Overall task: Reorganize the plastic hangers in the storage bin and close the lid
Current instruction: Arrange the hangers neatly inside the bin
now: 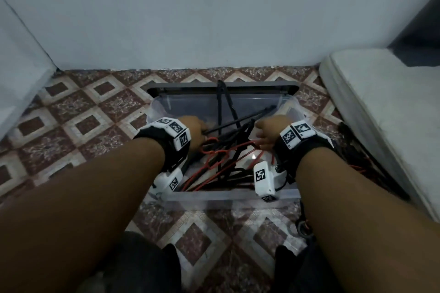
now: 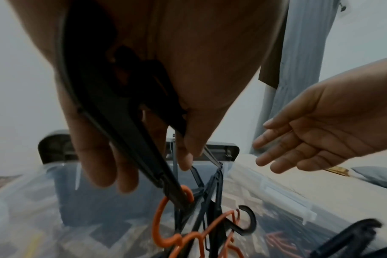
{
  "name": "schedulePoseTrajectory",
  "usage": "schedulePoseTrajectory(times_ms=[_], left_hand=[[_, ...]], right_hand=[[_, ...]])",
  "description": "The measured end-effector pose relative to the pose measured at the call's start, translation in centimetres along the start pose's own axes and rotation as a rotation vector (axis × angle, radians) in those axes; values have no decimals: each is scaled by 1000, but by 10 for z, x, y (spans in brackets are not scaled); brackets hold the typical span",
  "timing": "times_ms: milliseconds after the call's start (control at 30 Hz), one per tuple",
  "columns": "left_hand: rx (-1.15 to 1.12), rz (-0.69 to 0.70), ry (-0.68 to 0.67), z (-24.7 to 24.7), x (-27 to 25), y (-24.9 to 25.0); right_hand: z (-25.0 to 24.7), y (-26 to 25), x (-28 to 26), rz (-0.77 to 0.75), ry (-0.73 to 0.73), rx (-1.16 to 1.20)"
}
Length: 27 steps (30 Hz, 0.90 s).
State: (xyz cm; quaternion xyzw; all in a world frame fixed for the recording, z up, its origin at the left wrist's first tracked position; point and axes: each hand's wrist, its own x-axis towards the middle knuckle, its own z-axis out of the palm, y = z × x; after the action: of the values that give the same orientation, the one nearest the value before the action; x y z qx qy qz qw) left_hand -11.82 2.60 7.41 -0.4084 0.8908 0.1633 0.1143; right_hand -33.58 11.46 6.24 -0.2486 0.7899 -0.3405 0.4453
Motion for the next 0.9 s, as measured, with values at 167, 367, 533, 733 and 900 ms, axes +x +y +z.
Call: schedulePoseTrajectory(times_ms=[167,367,533,733,900], left_hand=[[69,-51,46,-5,-10,4],[-56,-69,156,-15,-16,-10],[-96,1,172,-19,-18,-11],[-338,24,487,-35,-23,8],[-365,257,705,-44,-32,44]], right_hand=[[-9,-8,-31,-199,11,-160],[-38,-22,-35,-347,7,-290],[-42,-25,-28,-406,2,-306],[-27,-25,-29,-506,-86,-394],[-11,-31,-44,-735,-148,-390]])
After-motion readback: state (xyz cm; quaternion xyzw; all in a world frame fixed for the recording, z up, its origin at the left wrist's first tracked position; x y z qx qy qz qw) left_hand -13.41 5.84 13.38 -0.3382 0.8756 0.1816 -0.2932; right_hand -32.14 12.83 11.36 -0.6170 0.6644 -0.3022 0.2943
